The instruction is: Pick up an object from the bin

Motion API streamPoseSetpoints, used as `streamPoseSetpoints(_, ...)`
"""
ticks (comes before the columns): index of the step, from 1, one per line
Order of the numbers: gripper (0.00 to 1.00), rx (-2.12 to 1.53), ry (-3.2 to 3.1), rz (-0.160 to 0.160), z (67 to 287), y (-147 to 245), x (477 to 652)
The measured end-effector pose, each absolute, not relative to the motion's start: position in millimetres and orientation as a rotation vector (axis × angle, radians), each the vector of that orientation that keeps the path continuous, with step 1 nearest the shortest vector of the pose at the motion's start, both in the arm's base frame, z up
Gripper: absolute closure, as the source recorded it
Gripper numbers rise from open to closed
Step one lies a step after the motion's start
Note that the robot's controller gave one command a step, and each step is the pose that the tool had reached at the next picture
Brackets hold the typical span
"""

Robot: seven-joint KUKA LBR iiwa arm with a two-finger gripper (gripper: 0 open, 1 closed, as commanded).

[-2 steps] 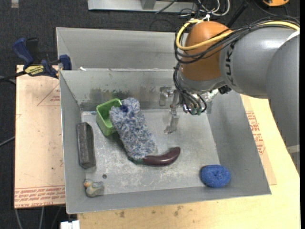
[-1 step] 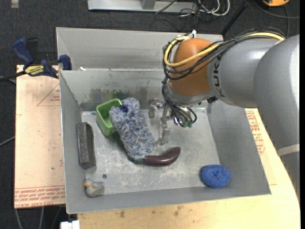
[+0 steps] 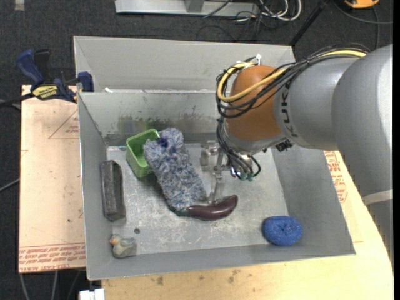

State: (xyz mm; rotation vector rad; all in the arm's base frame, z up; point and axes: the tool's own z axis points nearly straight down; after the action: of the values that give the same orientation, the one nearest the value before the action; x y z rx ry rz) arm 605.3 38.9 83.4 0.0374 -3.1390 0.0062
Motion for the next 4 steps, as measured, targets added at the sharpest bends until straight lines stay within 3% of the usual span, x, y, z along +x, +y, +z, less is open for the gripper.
streamPoseSetpoints(1,1.00,0.401,-3.118,-0.001,73.6,80.1,575.9)
streamPoseSetpoints(2,1.00,0.400,-3.118,-0.002,73.6,80.1,575.9)
streamPoseSetpoints(3,1.00,0.387,-3.121,-0.002,192.6,101.1,578.4)
streamPoseSetpoints(4,1.00,0.387,-3.121,-0.002,192.6,101.1,578.4)
